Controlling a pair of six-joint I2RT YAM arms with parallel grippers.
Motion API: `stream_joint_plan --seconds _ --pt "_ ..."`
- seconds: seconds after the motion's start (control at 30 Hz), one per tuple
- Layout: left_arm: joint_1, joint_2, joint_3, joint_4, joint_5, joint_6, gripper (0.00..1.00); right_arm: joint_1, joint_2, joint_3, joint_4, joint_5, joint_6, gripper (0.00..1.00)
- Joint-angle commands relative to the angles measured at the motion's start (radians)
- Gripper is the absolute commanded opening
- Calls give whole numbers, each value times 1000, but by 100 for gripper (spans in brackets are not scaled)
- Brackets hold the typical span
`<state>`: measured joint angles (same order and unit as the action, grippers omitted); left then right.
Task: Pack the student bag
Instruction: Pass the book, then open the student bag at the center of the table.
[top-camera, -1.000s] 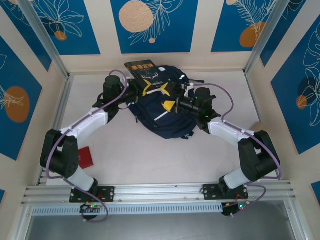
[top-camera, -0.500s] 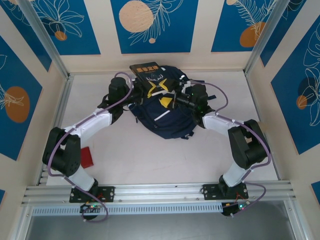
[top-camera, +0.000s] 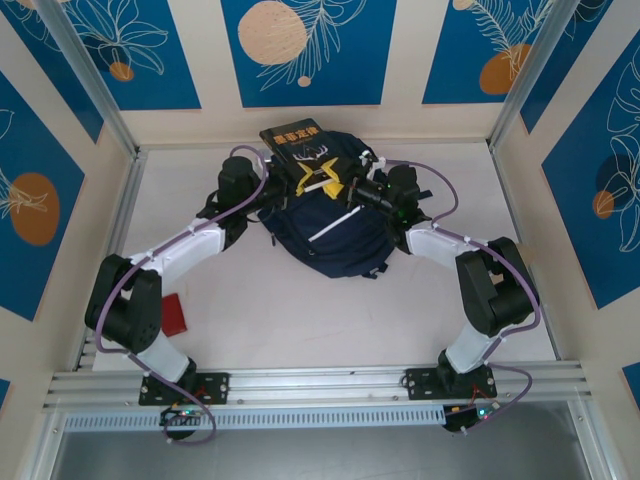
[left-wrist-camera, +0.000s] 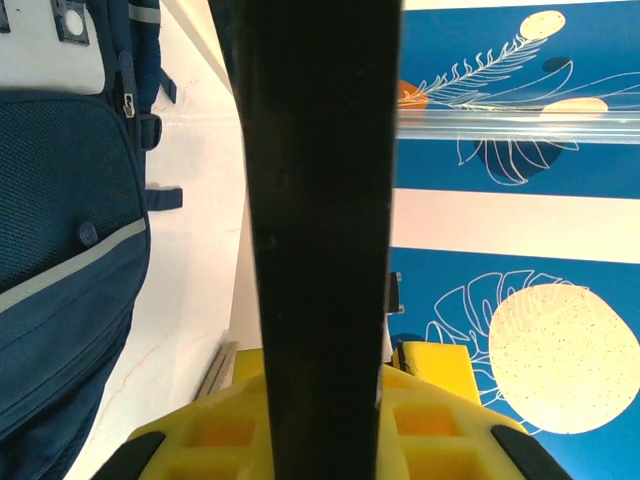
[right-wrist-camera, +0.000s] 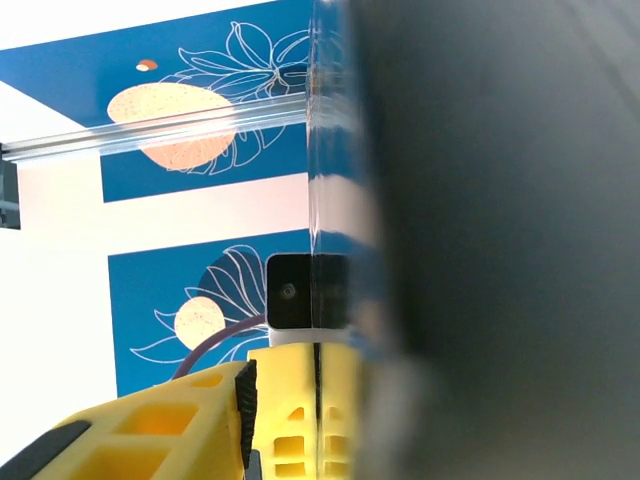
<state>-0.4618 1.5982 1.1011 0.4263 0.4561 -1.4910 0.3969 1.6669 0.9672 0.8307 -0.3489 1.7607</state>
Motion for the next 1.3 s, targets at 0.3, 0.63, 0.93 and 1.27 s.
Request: stream_joint_plan --seconds 0.3,0.63,0.93,1.27 --pt "-16 -120 -20 -248 36 261 63 -34 -85 -5 -62 31 -197 11" --pt "-27 -92 96 -588 98 615 92 -129 -428 -61 -647 174 -679 10" --pt "-124 98 413 -1019 -9 1068 82 -271 -668 -61 -1087 310 -876 9" --pt "-303 413 754 -1240 -349 1280 72 -460 -768 -77 -1287 291 -924 9"
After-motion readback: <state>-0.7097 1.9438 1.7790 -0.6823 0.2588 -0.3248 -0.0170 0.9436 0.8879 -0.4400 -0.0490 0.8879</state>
